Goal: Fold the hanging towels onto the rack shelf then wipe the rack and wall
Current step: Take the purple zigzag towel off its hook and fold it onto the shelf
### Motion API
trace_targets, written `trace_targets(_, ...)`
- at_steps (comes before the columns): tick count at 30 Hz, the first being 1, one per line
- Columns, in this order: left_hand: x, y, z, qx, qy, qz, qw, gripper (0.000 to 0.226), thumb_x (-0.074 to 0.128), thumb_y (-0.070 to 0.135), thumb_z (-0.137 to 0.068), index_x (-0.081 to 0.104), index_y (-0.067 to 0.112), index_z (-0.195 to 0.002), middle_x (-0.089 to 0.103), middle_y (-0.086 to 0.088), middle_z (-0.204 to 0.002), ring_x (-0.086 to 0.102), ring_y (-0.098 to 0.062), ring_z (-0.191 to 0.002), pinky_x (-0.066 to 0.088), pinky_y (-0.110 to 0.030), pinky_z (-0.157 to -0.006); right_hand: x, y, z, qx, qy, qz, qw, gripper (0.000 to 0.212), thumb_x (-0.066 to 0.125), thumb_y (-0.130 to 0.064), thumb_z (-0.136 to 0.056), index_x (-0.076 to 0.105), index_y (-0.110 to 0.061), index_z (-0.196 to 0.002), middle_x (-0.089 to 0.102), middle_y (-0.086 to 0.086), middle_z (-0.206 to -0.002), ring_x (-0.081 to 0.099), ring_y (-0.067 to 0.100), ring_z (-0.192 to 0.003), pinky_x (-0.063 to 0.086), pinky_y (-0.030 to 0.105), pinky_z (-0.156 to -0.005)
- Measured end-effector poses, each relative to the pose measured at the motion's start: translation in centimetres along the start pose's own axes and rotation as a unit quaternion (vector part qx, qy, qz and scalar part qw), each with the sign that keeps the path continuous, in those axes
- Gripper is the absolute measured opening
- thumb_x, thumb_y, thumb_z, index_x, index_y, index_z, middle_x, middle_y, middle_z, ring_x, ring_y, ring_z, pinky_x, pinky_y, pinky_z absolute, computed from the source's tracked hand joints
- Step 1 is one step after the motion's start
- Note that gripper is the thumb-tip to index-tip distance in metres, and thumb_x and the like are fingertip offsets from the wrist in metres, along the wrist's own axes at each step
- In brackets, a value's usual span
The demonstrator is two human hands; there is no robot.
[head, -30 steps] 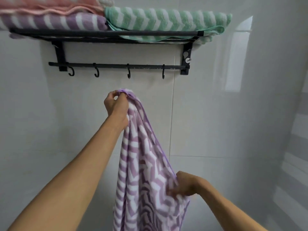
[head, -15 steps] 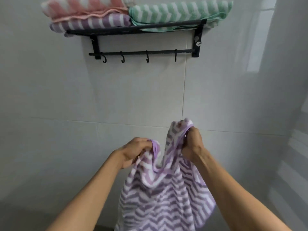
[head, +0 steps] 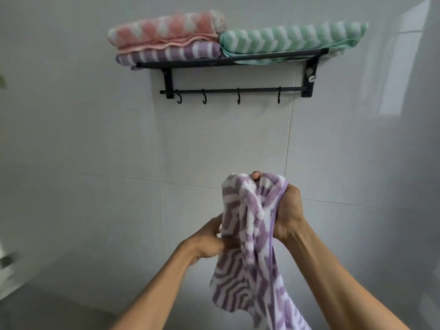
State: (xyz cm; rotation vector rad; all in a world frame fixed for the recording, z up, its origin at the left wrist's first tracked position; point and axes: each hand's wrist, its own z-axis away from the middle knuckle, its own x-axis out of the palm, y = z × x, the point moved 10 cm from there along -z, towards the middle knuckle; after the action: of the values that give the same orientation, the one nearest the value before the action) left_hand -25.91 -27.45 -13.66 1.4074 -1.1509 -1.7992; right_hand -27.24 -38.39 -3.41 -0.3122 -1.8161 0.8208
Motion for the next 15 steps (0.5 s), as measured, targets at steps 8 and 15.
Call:
trace_targets(8,-8.8,-3.4,-4.4,0.017,0.045,0.089,0.995,0.036,0.079,0.034,-0.085,0.073,0.021,-0.118,0.078,0.006,-0.103,0.075,-0.014,-0.093,0.058,-0.037,-0.093,-0.8,0.0,-5.4,-0.046,0.044,0.058,0.996,0.03,0.036,-0.014,-0.09,0.062,-0.011,-0.076,0.063,0.007,-0.078,0.062,0.025,-0.071,0.049,0.034,-0.075)
trace_targets(15,-23.5,-2.7,-7.6,0.039,0.109,0.056,0.992,0.045,0.09,0.038,-0.067,0.075,0.008,-0.097,0.079,-0.005,-0.094,0.075,-0.026,-0.089,0.059,-0.039,-0.086,-3.6,0.5,-10.1,-0.035,0.154,0.234,0.959,0.034,0.038,-0.002,-0.078,0.071,-0.008,-0.081,0.066,0.011,-0.079,0.062,0.026,-0.065,0.052,0.03,-0.064)
